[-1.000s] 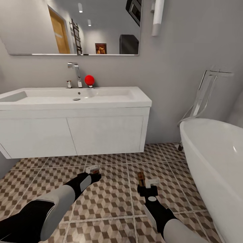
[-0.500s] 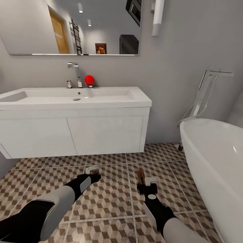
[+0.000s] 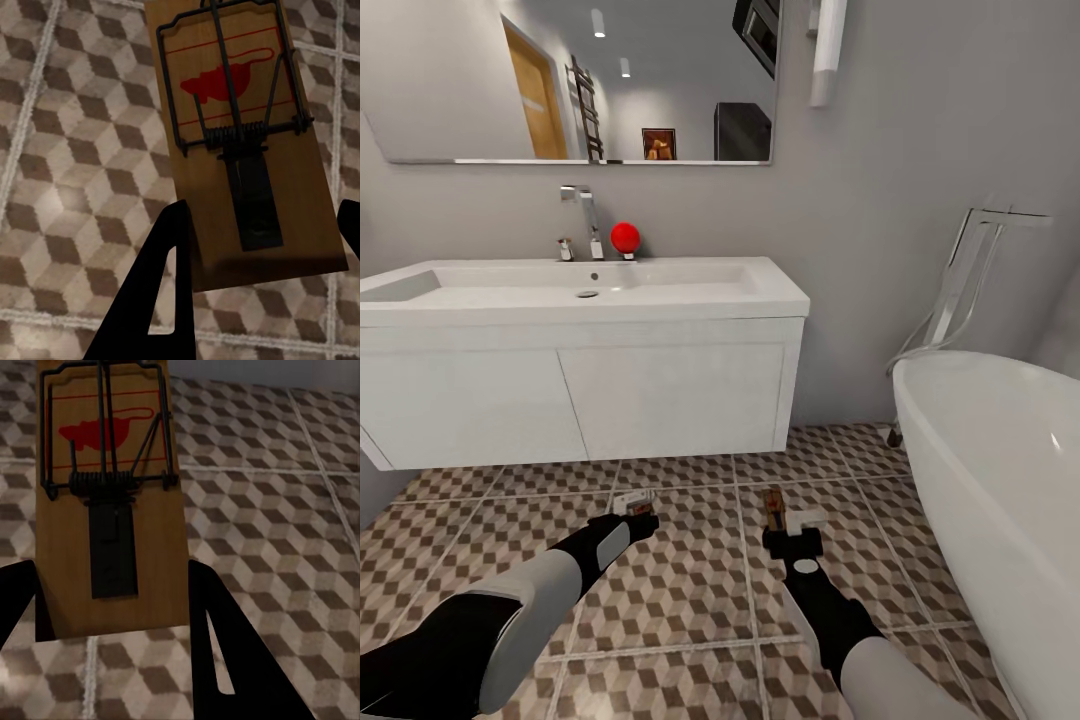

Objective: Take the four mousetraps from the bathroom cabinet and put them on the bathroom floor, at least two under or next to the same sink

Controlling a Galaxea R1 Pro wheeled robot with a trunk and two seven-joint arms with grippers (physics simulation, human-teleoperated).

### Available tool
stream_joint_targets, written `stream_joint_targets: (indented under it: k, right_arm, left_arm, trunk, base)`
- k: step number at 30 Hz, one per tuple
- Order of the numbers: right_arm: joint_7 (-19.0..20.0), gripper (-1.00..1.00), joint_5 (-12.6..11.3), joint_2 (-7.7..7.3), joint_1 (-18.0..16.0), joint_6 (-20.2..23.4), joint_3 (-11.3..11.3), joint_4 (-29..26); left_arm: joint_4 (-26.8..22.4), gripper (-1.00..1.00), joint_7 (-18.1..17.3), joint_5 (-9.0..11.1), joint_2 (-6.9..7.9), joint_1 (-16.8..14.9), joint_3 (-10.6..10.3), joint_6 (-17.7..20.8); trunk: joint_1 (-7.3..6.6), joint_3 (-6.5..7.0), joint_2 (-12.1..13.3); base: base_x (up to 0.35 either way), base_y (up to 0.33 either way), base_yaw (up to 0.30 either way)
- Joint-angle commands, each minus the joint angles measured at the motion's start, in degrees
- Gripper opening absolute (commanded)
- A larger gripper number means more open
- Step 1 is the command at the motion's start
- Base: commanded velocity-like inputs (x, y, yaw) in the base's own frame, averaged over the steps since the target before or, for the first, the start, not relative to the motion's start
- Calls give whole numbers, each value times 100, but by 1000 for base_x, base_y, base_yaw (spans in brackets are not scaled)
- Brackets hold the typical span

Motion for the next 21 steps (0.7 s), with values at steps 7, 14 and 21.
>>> stream_joint_targets:
  k: [7, 14, 21]
  right_arm:
    - [-63, -100, 7, 5, -3, 198, 26, -27]
    - [-52, -100, -33, 19, -3, 150, 6, 872]
    - [-53, -100, -45, 36, -3, 124, -3, 1056]
  left_arm:
    - [-22, -100, 34, 55, 2, 0, -47, 46]
    - [355, -100, -10, -201, 257, 78, -97, -725]
    - [405, -100, 30, -1802, 273, 397, -159, -1056]
  trunk:
    - [-1, -5, -2]
    - [-1, -5, -2]
    - [-1, -5, -2]
  base:
    - [0, 0, 0]
    - [0, 0, 0]
    - [0, 0, 0]
